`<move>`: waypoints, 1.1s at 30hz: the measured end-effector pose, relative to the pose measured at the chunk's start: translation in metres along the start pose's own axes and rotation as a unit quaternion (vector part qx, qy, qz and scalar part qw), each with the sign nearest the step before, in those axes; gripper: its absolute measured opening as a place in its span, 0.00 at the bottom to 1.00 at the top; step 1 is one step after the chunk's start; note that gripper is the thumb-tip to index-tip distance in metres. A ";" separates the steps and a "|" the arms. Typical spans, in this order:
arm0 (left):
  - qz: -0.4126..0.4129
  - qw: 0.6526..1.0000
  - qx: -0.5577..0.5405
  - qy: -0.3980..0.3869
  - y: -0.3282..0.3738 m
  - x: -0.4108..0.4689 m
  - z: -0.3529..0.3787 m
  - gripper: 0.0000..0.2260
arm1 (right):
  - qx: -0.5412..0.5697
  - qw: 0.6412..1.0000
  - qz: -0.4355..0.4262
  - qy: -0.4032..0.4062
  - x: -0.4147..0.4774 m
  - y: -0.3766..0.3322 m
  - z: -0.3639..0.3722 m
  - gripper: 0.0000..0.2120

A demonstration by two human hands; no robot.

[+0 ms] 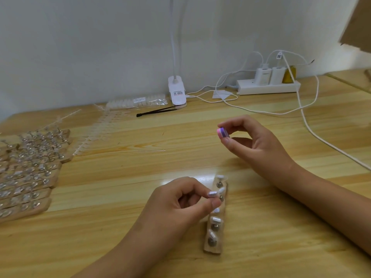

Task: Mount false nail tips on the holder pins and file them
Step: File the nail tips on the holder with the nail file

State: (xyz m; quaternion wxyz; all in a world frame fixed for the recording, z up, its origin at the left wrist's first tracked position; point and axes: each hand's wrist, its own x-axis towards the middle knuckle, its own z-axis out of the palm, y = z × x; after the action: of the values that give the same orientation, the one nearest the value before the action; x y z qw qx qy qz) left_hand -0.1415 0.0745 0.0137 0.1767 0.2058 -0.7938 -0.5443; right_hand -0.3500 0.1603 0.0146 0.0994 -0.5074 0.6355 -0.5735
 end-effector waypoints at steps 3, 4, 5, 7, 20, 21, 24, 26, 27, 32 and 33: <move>-0.002 1.000 -0.019 0.007 0.001 0.002 -0.001 0.10 | -0.006 1.000 -0.007 -0.008 0.000 -0.001 0.001 0.10; 0.002 0.999 -0.031 0.011 0.000 0.001 -0.002 0.11 | -0.008 1.000 -0.009 -0.010 -0.001 -0.002 0.001 0.10; 0.011 0.999 -0.047 0.017 -0.001 0.001 -0.003 0.11 | -0.007 1.000 -0.011 -0.011 -0.001 -0.003 0.001 0.10; 0.029 0.996 -0.082 0.031 -0.001 0.001 -0.007 0.12 | 0.008 1.000 -0.024 -0.007 -0.003 -0.008 0.002 0.10; 0.049 0.979 -0.187 0.056 0.000 0.008 -0.012 0.06 | -0.091 0.954 -0.280 -0.059 -0.018 -0.030 0.015 0.11; 0.051 0.980 -0.186 0.055 0.000 0.008 -0.012 0.06 | -0.100 0.948 -0.294 -0.066 -0.018 -0.031 0.016 0.10; 0.046 0.979 -0.189 0.058 -0.001 0.009 -0.011 0.06 | -0.117 0.947 -0.287 -0.080 -0.017 -0.030 0.016 0.10; 0.044 0.979 -0.191 0.059 -0.002 0.009 -0.011 0.05 | -0.120 0.950 -0.278 -0.081 -0.017 -0.030 0.017 0.10; 0.045 0.979 -0.192 0.060 -0.001 0.009 -0.011 0.05 | -0.123 0.948 -0.283 -0.080 -0.018 -0.029 0.017 0.10; 0.048 0.977 -0.198 0.063 -0.001 0.008 -0.010 0.06 | -0.129 0.945 -0.292 -0.071 -0.018 -0.029 0.018 0.10; 0.051 0.977 -0.195 0.063 -0.002 0.008 -0.010 0.05 | -0.128 0.944 -0.296 -0.073 -0.020 -0.029 0.019 0.08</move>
State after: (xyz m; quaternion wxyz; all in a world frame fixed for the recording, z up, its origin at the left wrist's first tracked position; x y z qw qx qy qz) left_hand -0.1428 0.0622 0.0154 0.2913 0.1603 -0.6689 -0.6649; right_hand -0.3120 0.1685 0.0241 -0.0947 -0.7213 0.5160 -0.4523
